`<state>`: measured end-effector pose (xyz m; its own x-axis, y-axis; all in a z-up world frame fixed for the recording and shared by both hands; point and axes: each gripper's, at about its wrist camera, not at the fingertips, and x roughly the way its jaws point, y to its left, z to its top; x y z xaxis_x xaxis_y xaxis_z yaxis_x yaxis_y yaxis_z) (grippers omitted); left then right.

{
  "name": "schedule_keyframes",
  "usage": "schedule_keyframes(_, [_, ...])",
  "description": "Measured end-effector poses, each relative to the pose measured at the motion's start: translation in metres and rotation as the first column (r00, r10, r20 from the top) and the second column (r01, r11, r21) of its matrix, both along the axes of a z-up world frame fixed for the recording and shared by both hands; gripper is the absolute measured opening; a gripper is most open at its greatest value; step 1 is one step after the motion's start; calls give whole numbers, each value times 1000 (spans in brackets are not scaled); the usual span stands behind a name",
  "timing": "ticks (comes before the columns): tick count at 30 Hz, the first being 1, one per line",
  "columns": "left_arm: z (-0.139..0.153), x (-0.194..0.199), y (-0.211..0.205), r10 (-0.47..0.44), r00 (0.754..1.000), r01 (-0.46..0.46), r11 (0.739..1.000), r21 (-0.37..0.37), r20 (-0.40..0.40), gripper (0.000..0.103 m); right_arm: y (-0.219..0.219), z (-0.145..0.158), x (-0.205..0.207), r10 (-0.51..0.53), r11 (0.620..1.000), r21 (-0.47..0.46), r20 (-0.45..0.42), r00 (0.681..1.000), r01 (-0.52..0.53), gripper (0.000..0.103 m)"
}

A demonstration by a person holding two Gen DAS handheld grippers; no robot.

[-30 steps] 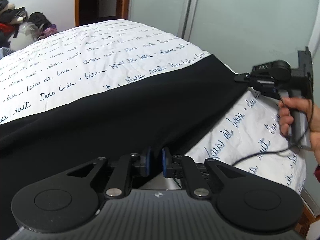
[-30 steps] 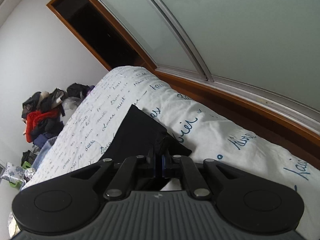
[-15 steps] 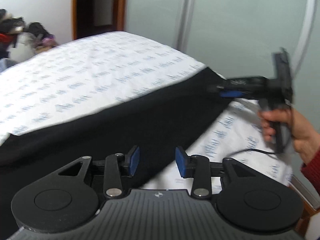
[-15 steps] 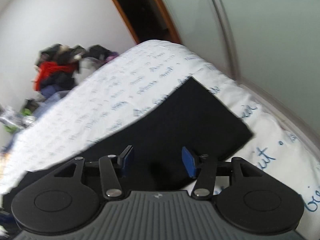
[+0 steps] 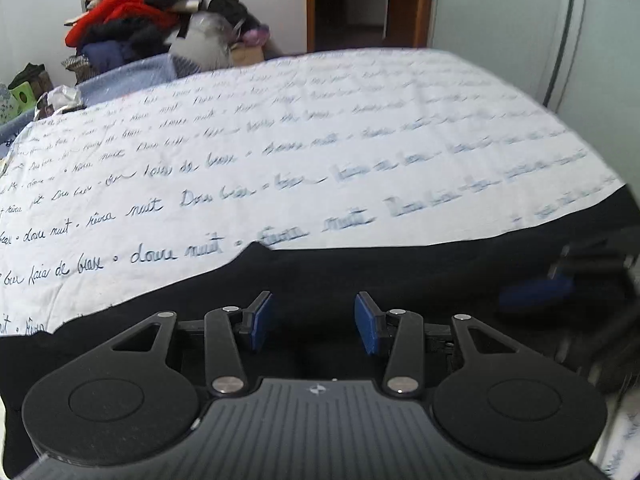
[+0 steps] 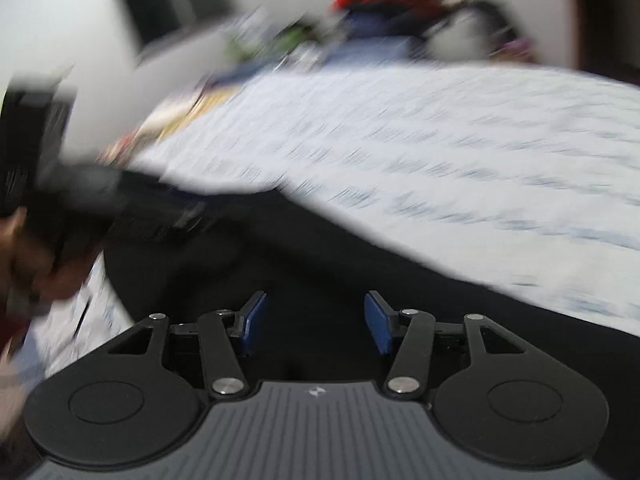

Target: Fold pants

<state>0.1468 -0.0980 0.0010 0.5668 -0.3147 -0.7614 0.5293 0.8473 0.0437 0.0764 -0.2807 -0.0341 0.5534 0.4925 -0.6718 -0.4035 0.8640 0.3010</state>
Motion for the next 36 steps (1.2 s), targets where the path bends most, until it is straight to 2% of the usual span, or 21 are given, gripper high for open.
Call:
schedule_keyframes(1, [-6, 8, 3, -7, 1000, 7, 1000, 17, -11, 48, 11, -10, 10, 54, 998, -35, -47, 997, -56, 53])
schedule_keyframes(3, [-18, 26, 6, 35, 999, -34, 998, 51, -16, 48, 21, -25, 24, 30, 991, -129, -54, 998, -37, 52])
schedule_keyframes(5, [-28, 37, 7, 75, 997, -74, 996, 50, -8, 52, 17, -21, 30, -34, 994, -105, -13, 999, 32, 52])
schedule_keyframes(7, [-30, 46, 12, 174, 984, -176, 983, 58, 33, 47, 11, -11, 32, -148, 980, -122, 67, 987, 156, 52])
schedule_keyframes(9, [-21, 46, 18, 207, 975, -209, 978, 23, 82, 46, 7, -2, 24, -189, 967, -151, 114, 975, 205, 55])
schedule_keyframes(10, [-16, 43, 20, 209, 975, -209, 978, -4, 81, 47, 6, 1, 16, -159, 976, -133, 117, 980, 174, 55])
schedule_keyframes(12, [-10, 37, 22, 200, 978, -197, 979, -44, 63, 48, 4, 0, 1, -89, 992, -86, 87, 992, 96, 72])
schedule_keyframes(14, [-4, 28, 15, 186, 981, -182, 981, -64, 55, 48, 6, -12, -4, -103, 981, -158, 55, 993, 111, 76])
schedule_keyframes(16, [1, 12, 5, 146, 989, -142, 985, -98, 30, 49, 1, -26, -3, -192, 950, -241, 55, 980, 200, 75])
schedule_keyframes(20, [3, -25, -22, 44, 999, -43, 987, -154, 5, 58, -28, -5, -50, -321, 941, -73, 124, 939, 331, 76])
schedule_keyframes(23, [-6, -53, -49, -37, 999, 30, 981, -193, -36, 63, -54, 4, -94, -416, 904, -42, 137, 899, 425, 78])
schedule_keyframes(25, [-12, -66, -64, -89, 993, 71, 975, -211, -74, 66, -77, 0, -116, -482, 873, -32, 91, 871, 487, 79])
schedule_keyframes(28, [-21, -82, -85, -93, 993, 77, 979, -188, -77, 67, -113, -4, -155, -628, 777, 18, 74, 774, 629, 79])
schedule_keyframes(30, [-23, -88, -94, -87, 993, 72, 980, -185, -76, 75, -140, -4, -180, -708, 706, 90, 64, 703, 703, 79])
schedule_keyframes(32, [-22, -94, -102, -85, 994, 72, 980, -184, -65, 85, -157, -4, -197, -774, 633, 119, 51, 632, 765, 79])
schedule_keyframes(35, [-20, -103, -115, -75, 997, 70, 986, -153, -28, 89, -172, -11, -205, -817, 576, 86, 22, 577, 813, 79])
schedule_keyframes(36, [-19, -106, -119, -77, 997, 74, 988, -138, -21, 89, -175, -15, -207, -821, 569, 93, 5, 571, 817, 79])
